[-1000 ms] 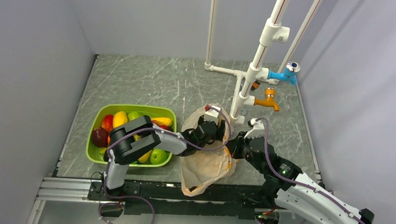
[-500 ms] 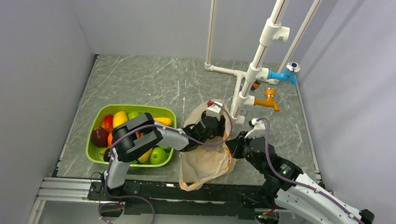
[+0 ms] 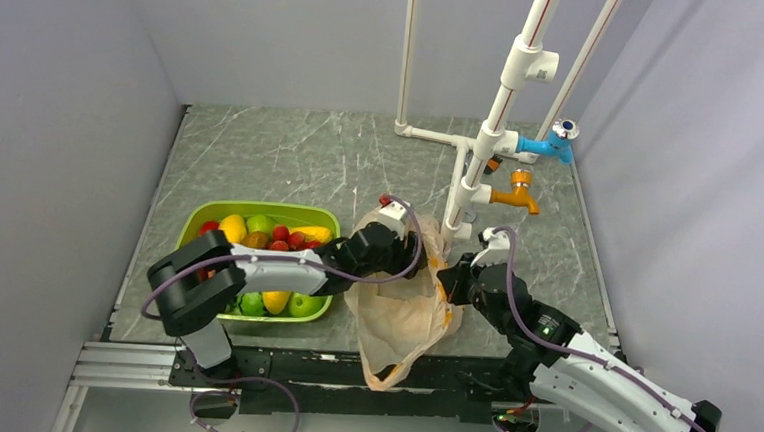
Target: Take the fake fruits out of the plastic bag
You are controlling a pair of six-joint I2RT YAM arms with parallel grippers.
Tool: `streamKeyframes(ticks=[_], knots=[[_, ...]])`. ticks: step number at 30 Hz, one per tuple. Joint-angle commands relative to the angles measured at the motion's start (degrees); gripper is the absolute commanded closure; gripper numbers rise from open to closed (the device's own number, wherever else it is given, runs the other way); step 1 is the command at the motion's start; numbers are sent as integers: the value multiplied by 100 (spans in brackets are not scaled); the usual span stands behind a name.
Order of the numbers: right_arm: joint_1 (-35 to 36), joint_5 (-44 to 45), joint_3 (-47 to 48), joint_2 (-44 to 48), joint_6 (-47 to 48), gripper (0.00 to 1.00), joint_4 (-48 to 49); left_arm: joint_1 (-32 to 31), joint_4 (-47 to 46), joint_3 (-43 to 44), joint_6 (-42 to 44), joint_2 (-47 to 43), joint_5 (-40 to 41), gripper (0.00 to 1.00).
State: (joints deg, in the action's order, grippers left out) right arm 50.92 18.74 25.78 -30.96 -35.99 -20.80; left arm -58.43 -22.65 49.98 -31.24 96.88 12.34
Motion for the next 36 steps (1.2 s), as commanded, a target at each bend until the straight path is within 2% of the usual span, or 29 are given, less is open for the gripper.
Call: streamKeyframes(ticks=[1,8,13,20,25,31,36], knots=[[20,437,203,-77,164,100,138,4,554,-485,-468,-749,-1149,84],[10,658,283,-345,186,100,341,-54,696,-1284,-643,-1753,-2405,85],[10,665,314,-582,269,100,430,-249,1430,-1314,-407,-3024,-2351,85],[10,558,273,-743,279,100,532,-265,3478,-686,-144,-4827,-975,87],[13,527,262,-801,254,100,625,-265,4699,-385,-229,-5715,91,88],[9,546,279,-818,234,100,599,-265,6062,-187,-917,-6258,1482,93],[13,527,199,-823,263,100,589,-260,7168,-38,-1718,-6111,2379,100]])
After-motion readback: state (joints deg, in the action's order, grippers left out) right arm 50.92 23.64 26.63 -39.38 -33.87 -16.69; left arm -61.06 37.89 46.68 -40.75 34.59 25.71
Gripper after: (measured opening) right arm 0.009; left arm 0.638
